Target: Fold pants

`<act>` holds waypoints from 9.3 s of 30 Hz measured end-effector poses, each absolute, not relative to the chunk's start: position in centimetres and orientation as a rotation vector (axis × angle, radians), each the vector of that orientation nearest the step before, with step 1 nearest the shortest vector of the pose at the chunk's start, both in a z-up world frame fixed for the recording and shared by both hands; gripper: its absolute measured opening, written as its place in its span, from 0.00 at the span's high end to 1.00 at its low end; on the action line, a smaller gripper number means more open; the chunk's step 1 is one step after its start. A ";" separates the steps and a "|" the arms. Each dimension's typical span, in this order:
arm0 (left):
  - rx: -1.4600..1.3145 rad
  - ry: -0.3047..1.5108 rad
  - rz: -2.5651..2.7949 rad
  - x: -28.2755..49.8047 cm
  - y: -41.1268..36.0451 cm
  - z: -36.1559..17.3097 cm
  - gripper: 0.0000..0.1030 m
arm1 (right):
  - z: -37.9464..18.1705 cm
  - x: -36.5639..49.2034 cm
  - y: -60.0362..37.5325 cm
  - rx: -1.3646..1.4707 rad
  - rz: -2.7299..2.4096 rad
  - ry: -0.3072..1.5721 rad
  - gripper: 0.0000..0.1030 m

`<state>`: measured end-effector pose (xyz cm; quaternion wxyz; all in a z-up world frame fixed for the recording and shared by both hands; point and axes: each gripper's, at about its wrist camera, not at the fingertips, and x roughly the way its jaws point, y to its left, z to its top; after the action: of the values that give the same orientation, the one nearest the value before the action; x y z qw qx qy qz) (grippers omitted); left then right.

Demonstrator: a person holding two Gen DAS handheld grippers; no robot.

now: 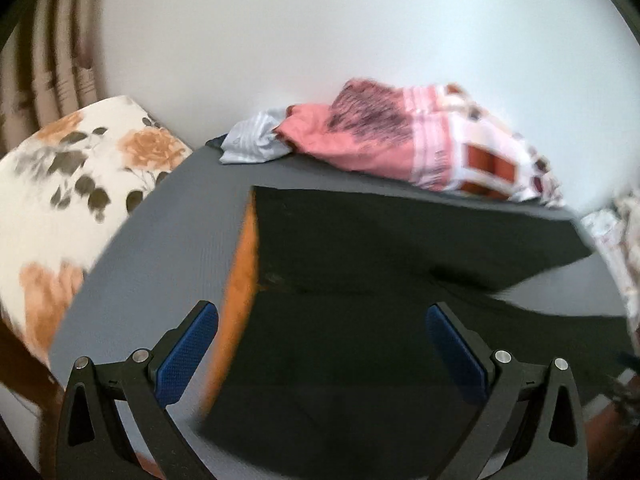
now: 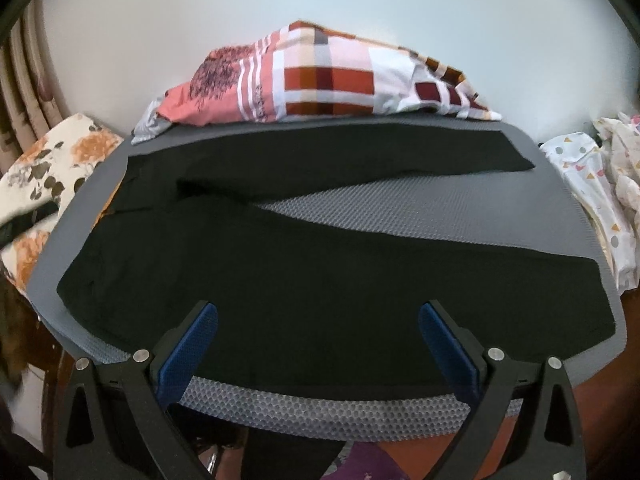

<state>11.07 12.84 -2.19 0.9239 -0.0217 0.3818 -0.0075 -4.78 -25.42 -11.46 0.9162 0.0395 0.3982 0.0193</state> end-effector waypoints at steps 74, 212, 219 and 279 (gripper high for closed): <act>-0.140 0.930 -0.292 1.4 16.8 -8.7 0.89 | -19.3 5.9 -27.8 0.902 0.399 1.053 0.95; -0.469 1.145 -0.214 1.2 21.6 -11.4 0.75 | -27.8 -11.1 -65.2 1.352 -0.119 0.599 1.00; -0.309 1.023 -0.139 3.2 20.7 -6.7 0.90 | -27.5 -10.9 -64.6 1.326 -0.138 0.604 1.00; -0.136 1.014 0.012 4.7 21.0 -11.9 0.83 | -21.6 -16.7 -64.1 1.332 -0.123 0.503 0.84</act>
<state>4.70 21.03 -11.87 0.8720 -0.0651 0.4852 0.0060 -16.69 -64.12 -21.61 0.7552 0.6109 0.2308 -0.0563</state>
